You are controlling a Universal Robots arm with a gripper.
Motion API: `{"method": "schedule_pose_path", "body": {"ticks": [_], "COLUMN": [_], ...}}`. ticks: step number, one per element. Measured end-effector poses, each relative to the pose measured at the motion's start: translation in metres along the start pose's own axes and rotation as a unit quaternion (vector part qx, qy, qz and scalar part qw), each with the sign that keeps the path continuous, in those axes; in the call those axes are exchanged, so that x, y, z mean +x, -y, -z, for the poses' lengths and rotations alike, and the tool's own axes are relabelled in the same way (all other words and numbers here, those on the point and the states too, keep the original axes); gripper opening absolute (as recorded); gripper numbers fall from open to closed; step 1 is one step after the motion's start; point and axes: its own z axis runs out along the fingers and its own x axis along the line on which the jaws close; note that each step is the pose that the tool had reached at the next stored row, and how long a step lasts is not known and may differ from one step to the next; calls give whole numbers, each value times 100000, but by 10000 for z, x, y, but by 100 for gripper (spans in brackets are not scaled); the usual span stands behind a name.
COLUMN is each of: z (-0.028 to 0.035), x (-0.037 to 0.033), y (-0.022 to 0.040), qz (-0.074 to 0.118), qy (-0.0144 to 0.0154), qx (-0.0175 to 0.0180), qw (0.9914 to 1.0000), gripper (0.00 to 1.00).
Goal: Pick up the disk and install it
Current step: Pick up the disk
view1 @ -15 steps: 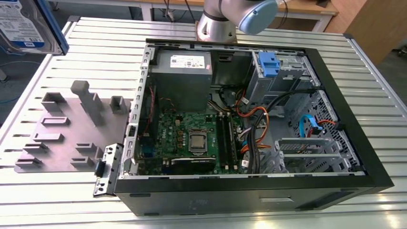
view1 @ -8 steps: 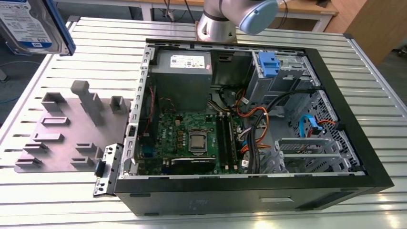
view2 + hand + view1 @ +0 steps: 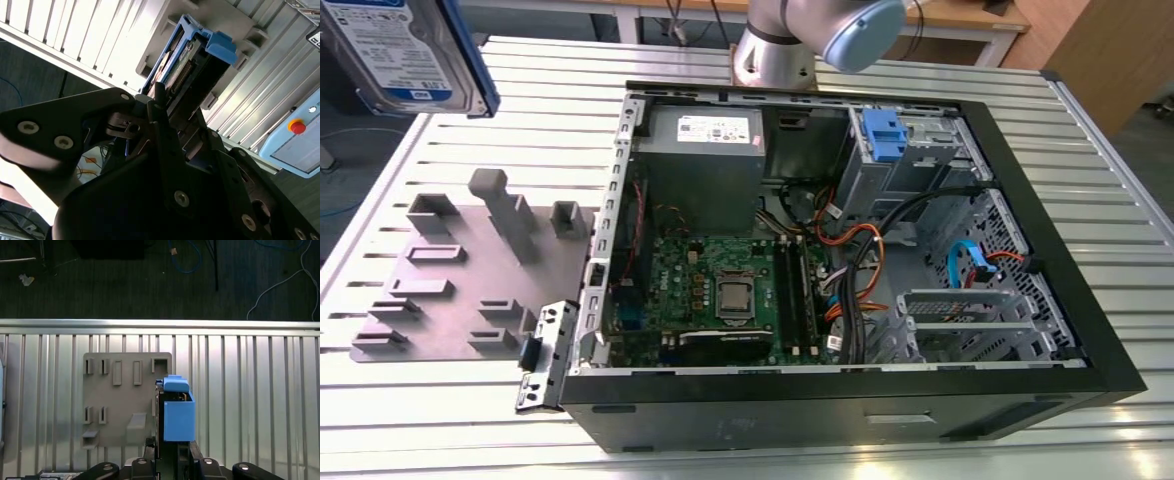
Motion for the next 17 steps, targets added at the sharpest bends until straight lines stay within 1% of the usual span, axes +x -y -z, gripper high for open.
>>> {"method": "schedule_pose_path", "body": {"ticks": [17], "z": [18], "x": [-7], "y": [469], "qz": [2], "qy": [3], "qx": [2], "qw": [100000], "gripper": [35]}}
